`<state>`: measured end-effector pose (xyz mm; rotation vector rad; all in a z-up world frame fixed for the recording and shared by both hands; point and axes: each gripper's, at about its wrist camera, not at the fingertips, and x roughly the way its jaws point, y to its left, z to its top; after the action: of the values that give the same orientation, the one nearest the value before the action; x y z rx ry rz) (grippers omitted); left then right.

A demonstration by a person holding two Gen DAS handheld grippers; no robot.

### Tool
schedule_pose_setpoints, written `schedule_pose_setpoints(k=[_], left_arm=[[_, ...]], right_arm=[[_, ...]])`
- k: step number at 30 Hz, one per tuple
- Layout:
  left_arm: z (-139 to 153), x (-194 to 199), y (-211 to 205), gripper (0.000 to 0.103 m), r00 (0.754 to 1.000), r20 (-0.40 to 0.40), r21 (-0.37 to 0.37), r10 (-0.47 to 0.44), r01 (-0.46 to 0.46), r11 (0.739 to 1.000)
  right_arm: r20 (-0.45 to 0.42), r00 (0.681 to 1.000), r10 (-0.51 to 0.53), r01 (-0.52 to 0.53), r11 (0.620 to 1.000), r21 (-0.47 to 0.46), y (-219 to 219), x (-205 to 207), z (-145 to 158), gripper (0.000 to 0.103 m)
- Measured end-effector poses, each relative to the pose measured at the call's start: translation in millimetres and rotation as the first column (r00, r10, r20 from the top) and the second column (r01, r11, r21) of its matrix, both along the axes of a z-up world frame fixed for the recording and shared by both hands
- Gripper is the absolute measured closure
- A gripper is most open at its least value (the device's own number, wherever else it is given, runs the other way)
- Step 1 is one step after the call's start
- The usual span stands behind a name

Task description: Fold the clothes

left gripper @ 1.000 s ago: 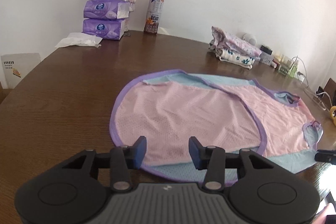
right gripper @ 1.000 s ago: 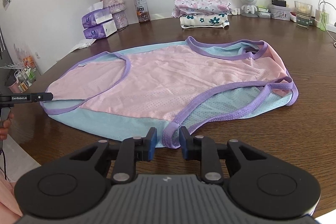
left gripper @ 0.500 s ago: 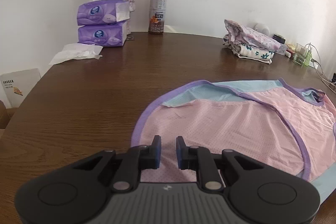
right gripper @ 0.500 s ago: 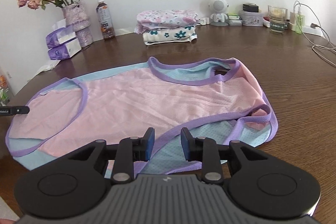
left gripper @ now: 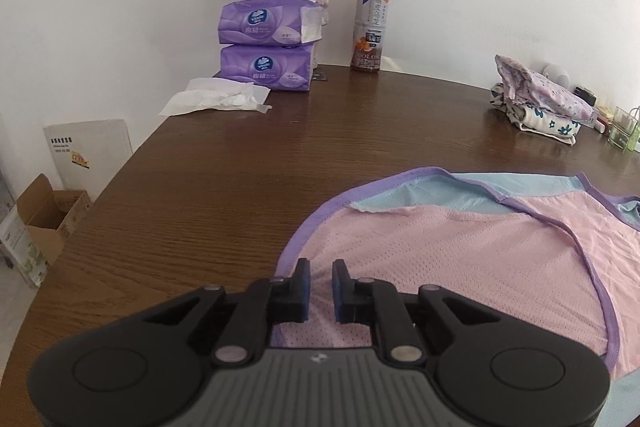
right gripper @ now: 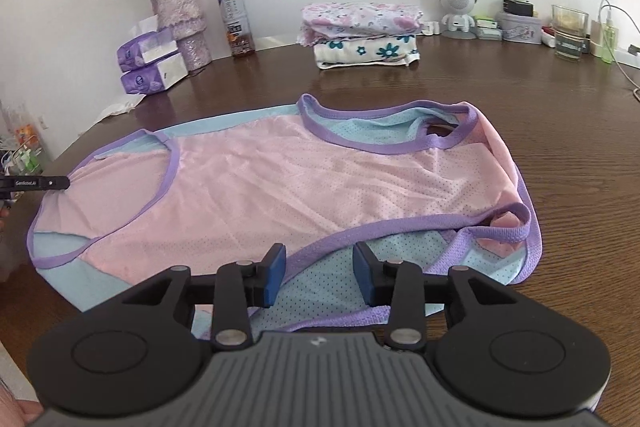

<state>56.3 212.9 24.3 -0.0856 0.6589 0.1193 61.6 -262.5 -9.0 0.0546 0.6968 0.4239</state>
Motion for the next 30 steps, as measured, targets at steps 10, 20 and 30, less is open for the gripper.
schedule_pose_setpoints(k=[10,20,30], left_arm=[[34.7,-78.8,-79.7,0.029,0.899,0.16,0.005,-0.408,0.413,0.911],[4.4,-97.2,-141.1,0.067,0.797,0.051,-0.035,-0.602,0.604,0.796],[-3.1,-87.4,-188.5,0.07,0.712,0.003,-0.01,-0.702,0.702,0.712]], right_arm=[[0.117,0.978,0.171,-0.17,0.985,-0.021,6.3,-40.7,32.3,0.056],[0.077,0.889,0.451,-0.432,0.882,-0.187,42.8,-69.1,24.1,0.061],[-0.026,0.72,0.693,-0.621,0.628,-0.469,63.7,-68.2,18.5,0.074]])
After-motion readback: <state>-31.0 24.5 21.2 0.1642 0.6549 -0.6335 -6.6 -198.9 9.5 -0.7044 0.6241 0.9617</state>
